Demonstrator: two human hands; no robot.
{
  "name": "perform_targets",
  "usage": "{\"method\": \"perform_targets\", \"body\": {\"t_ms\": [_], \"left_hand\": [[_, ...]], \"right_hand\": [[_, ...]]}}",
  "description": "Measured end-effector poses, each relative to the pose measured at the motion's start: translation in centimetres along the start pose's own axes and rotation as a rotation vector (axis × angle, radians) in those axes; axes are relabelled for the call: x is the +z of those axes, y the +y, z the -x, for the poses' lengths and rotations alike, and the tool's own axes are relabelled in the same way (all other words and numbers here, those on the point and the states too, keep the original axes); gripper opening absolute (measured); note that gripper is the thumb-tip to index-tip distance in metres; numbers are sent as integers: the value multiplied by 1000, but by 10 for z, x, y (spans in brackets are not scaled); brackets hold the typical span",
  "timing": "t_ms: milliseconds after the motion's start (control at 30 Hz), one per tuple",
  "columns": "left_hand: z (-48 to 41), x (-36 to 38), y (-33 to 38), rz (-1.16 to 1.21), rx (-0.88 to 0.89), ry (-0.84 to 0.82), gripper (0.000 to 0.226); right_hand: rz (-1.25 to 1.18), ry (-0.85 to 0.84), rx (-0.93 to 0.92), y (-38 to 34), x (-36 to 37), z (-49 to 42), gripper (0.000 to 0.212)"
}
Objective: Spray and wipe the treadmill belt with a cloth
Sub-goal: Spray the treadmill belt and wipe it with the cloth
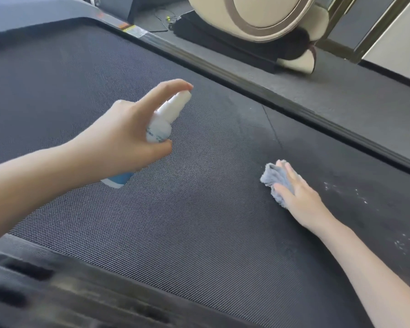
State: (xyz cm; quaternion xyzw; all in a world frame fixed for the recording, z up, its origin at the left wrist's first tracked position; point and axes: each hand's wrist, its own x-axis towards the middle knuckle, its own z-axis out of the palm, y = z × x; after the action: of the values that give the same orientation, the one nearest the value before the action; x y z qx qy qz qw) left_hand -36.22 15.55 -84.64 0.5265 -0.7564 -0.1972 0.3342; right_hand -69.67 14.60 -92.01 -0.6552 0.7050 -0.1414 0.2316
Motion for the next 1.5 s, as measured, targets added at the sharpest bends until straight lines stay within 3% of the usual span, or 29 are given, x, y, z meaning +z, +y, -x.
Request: {"method": "perform_targets", "body": {"t_ms": [100, 267, 333, 400, 467, 567, 633, 733, 833, 967, 1100, 1167, 1267, 1400, 1500], "left_hand": [[-3, 5, 5, 22, 11, -4, 74], [-6, 7, 8, -3, 39, -5, 76], [-6, 4, 7, -14, 33, 5, 77], [-5, 2, 5, -26, 29, 2, 77], [-5, -1, 2, -46, 22, 0, 77], [-5, -7, -2, -67, 7, 5, 76], [-4, -10, -3, -59, 4, 6, 76], [-3, -12, -2, -60, 6, 19, 76], [0, -13, -3, -47, 10, 18, 75], [3, -14, -6, -45, 30, 25, 74], [6, -12, -9, -49, 30, 20, 77], [7, -9, -11, -49, 38, 16, 77], [9, -6, -13, -53, 42, 1, 78], [14, -8, -13, -30, 52, -9, 76], [15, -11, -12, -35, 74, 3, 76]], "right_hand": [[1, -56, -98, -35, 12, -6, 59], [138, -194, -709, -85, 59, 38, 60], [173, -232, -750, -82, 65, 50, 58], [177, -123, -738, -72, 63, 44, 60], [198, 58, -611, -56, 50, 22, 55], [176, 59, -87, -2, 12, -29, 56], [123, 115, 152, 27, -11, -59, 64], [64, 139, 248, 20, -12, -86, 67], [98, 97, 95, -38, 8, -91, 54], [133, -68, -303, -122, 54, -52, 59], [127, -252, -733, -129, 75, 24, 58], [145, -334, -838, -112, 71, 47, 57], [190, -204, -692, -82, 58, 23, 58], [166, -35, -110, -66, 34, -68, 57], [156, 35, -61, -83, 33, -87, 57]]}}
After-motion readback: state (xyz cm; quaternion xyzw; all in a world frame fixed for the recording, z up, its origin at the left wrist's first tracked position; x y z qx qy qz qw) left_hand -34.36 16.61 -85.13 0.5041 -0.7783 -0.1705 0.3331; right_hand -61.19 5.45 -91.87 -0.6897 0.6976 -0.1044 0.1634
